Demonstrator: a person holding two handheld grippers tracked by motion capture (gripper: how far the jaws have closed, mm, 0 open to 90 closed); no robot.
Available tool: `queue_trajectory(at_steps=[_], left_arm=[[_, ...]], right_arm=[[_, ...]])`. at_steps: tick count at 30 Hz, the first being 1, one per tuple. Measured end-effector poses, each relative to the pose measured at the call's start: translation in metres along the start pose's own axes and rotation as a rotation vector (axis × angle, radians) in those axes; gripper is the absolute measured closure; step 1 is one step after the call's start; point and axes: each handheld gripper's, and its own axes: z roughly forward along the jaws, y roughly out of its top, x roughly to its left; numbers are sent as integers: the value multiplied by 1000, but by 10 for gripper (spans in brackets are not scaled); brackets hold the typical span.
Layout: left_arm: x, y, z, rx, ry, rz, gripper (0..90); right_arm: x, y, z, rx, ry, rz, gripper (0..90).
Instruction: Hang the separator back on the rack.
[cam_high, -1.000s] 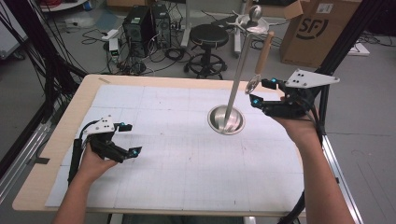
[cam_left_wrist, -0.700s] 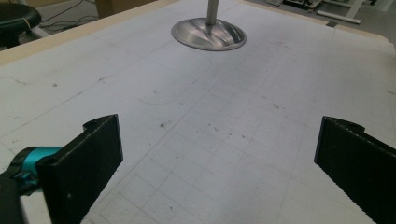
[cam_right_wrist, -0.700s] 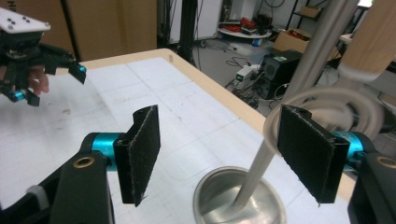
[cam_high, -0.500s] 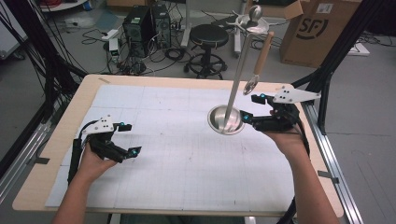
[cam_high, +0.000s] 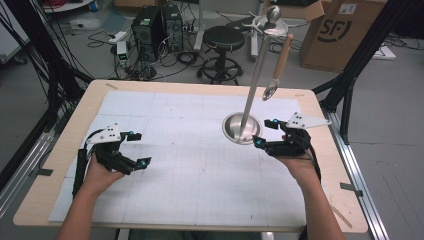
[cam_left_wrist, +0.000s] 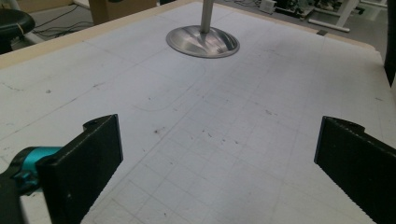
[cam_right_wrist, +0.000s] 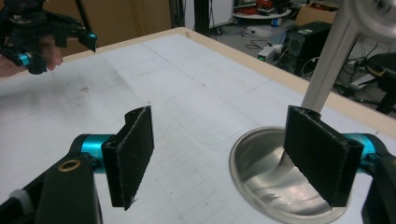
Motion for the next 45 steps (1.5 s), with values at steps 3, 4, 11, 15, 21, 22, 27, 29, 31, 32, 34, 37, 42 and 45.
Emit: queue_trajectory(at_steps=[3, 4, 11, 15, 21, 22, 27, 29, 31, 32, 34, 37, 42, 45], left_arm=[[-1, 0, 0, 0, 1, 1, 17], [0, 0, 0, 0, 0, 3, 16], [0, -1, 2, 3, -3, 0, 16], [-1, -1, 3, 6, -5, 3, 17], [2, -1, 3, -5, -8, -7, 16], [2, -1, 3, -7, -8, -8, 17], [2, -1, 5, -3, -6, -6, 16], [3, -2, 7, -3, -12, -7, 16], [2, -2, 9, 4, -11, -4, 17], [1, -2, 10, 9, -14, -4, 16], [1, -3, 12, 15, -18, -3, 17], [0, -4, 14, 26, -24, -3, 16], [0, -5, 16, 32, -30, -1, 17], [0, -5, 15, 31, -28, 1, 17]], right_arm=[[1, -13, 5, 11, 1, 18, 229], [2, -17, 5, 13, -1, 26, 226], [7, -36, 11, 43, 7, 28, 194], [8, -44, 15, 50, 32, 45, 175], [6, -56, 16, 25, 44, 93, 149], [6, -60, 16, 30, 44, 103, 147], [6, -70, 16, 61, 34, 109, 140], [5, -70, 15, 68, 21, 96, 140], [6, -70, 15, 71, 13, 79, 140], [6, -70, 15, 72, 9, 74, 140], [7, -70, 16, 72, 7, 72, 140], [7, -70, 17, 86, -2, 62, 140], [7, -70, 16, 84, -10, 59, 140], [7, -70, 16, 86, -13, 61, 140]])
